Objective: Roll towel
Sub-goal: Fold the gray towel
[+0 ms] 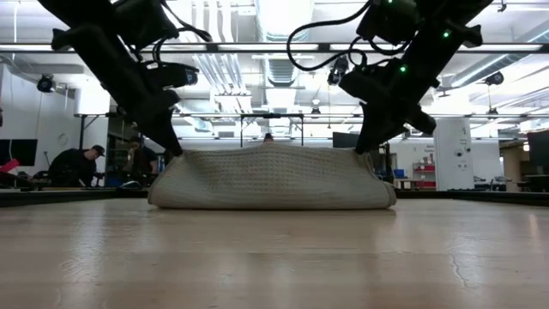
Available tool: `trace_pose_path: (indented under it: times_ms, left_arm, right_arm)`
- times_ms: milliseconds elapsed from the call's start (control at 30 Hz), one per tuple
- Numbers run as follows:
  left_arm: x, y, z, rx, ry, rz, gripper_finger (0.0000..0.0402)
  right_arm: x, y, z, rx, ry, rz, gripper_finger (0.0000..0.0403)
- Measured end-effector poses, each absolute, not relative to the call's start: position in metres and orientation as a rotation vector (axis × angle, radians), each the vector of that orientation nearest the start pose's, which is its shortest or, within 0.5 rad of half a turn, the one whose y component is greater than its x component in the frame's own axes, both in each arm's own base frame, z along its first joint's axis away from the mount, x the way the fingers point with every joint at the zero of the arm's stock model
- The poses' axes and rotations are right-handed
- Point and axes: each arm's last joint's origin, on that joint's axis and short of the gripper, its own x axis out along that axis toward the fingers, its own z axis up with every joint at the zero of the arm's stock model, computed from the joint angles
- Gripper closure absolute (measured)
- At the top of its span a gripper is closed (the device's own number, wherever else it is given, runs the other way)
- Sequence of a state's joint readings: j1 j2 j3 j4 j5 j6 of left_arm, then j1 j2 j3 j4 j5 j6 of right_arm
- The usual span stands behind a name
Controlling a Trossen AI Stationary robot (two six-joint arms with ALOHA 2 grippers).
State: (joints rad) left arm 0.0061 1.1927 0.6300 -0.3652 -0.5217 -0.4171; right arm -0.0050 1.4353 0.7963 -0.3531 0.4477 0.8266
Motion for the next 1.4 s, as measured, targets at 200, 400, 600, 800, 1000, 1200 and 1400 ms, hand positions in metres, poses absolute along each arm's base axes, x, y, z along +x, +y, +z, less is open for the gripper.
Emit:
trace_pose_path:
  times_ms: [200,400,600,800,1000,1200,1400]
  left_arm:
    - [0.215,0.024,0.193,-0.158,0.803,0.689,0.0401]
    - [0.211,0.028,0.185,-0.173,0.83,0.699,0.0401]
    - [0.204,0.029,0.171,-0.19,0.852,0.714,0.0401]
    - [0.208,0.03,0.171,-0.177,0.791,0.691,0.0401]
    - [0.21,0.037,0.174,-0.145,0.768,0.694,0.0401]
    - [0.208,0.046,0.174,-0.159,0.769,0.734,0.0401]
    - [0.208,0.049,0.174,-0.14,0.767,0.736,0.0401]
  right_arm:
    - [0.268,-0.022,0.189,0.54,0.729,-0.807,0.0395]
    - [0.271,-0.027,0.19,0.547,0.692,-0.804,0.0395]
    - [0.273,-0.032,0.191,0.54,0.672,-0.803,0.0395]
    - [0.272,-0.033,0.191,0.55,0.67,-0.811,0.0395]
    - [0.272,-0.034,0.19,0.563,0.667,-0.818,0.0395]
    - [0.269,-0.035,0.185,0.566,0.68,-0.833,0.0395]
    - [0.262,-0.039,0.175,0.576,0.699,-0.865,0.0394]
